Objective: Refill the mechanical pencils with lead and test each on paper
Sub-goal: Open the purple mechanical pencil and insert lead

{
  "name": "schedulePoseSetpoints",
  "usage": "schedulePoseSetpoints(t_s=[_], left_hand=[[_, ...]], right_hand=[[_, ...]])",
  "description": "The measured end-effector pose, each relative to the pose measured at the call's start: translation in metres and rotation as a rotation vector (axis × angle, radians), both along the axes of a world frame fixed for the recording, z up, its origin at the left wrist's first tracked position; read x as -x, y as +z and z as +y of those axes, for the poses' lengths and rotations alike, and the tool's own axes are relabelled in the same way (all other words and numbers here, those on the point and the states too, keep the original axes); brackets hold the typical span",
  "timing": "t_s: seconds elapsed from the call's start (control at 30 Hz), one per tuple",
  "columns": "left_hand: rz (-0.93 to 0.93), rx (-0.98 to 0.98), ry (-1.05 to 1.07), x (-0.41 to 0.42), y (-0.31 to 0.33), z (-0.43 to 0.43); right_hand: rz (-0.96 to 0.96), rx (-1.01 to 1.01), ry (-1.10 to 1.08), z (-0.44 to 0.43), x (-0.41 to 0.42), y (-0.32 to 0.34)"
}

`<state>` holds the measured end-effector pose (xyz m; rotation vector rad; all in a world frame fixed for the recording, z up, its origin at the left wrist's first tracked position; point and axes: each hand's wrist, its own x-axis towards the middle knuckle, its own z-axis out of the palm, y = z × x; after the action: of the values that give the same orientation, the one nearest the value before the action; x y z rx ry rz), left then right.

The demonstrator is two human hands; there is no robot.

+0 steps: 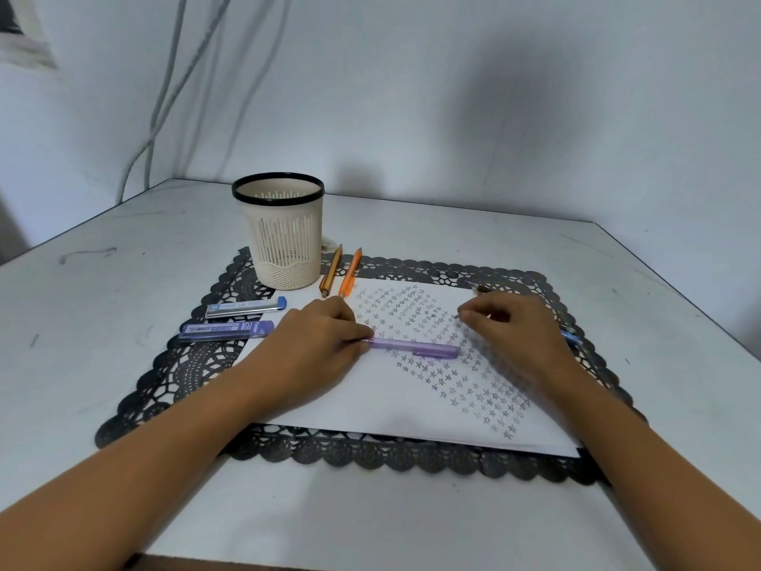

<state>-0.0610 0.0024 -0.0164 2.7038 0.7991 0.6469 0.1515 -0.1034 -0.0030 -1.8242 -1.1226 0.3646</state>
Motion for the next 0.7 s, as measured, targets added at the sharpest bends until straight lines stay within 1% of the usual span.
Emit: schedulePoseSetpoints(t_s=[0.1, 0.33, 0.43, 0.53, 0.63, 0.7], left_hand=[[0.019, -0.006, 0.005, 0.0, -0.001, 0.001], [0.037, -0.021, -0.007, 0.0, -0.002, 0.001], [0.049, -0.022, -0.009, 0.0, -0.001, 0.0], [0.066, -0.007, -0.014, 0.001, 0.001, -0.001], [0.056, 0.059, -0.02, 0.001, 0.005, -0.001], [0.056, 0.108, -0.025, 0.0, 0.009, 0.002]], right_hand=[[-0.032, 0.071, 0.021, 0.0, 0.0, -0.003], [-0.337, 0.15, 0.034, 0.001, -0.005, -0.005], [-0.433, 0.179, 0.055, 0.0, -0.005, -0.002], [-0.462, 0.192, 0.065, -0.001, -0.003, -0.001], [-0.405, 0.175, 0.045, -0.002, -0.005, -0.002], [-0.403, 0.17, 0.027, -0.002, -0.008, -0.002]])
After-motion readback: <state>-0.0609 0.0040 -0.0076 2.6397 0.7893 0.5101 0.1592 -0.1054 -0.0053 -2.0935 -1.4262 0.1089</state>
